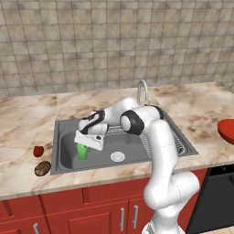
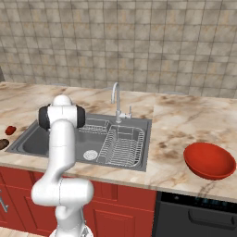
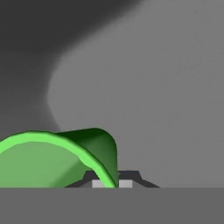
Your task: Remove the bell pepper and potato from the sink. Then move the bowl and cup from the counter to the sink for washing.
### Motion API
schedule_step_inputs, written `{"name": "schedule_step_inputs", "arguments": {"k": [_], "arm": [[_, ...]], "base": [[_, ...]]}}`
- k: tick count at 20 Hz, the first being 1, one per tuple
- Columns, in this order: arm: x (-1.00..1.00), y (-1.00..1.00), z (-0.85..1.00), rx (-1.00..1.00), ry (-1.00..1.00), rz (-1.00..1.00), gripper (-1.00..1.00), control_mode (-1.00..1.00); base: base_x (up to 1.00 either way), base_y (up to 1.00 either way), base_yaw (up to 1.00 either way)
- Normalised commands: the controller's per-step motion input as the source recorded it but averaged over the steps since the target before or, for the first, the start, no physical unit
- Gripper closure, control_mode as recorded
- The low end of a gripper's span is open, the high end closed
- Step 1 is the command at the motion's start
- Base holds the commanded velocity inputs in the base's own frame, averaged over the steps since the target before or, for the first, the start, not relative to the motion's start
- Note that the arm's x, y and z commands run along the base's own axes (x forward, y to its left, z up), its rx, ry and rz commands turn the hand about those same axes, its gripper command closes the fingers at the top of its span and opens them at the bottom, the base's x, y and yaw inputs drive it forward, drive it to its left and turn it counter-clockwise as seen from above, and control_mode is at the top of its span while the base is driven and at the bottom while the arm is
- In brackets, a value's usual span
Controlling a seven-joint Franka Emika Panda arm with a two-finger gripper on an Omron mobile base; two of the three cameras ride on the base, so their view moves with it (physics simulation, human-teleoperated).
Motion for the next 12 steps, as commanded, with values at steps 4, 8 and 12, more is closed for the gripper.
{"name": "schedule_step_inputs", "arguments": {"k": [4,8,12], "arm": [[0.21,0.13,-0.27,0.0,0.0,0.0,1.0,-1.0],[0.2,0.12,-0.27,0.0,0.0,0.0,1.0,-1.0],[0.19,0.14,-0.26,0.0,0.0,0.0,1.0,-1.0]], "base": [[0.0,0.0,0.0],[0.0,0.0,0.0],[0.0,0.0,0.0]]}}
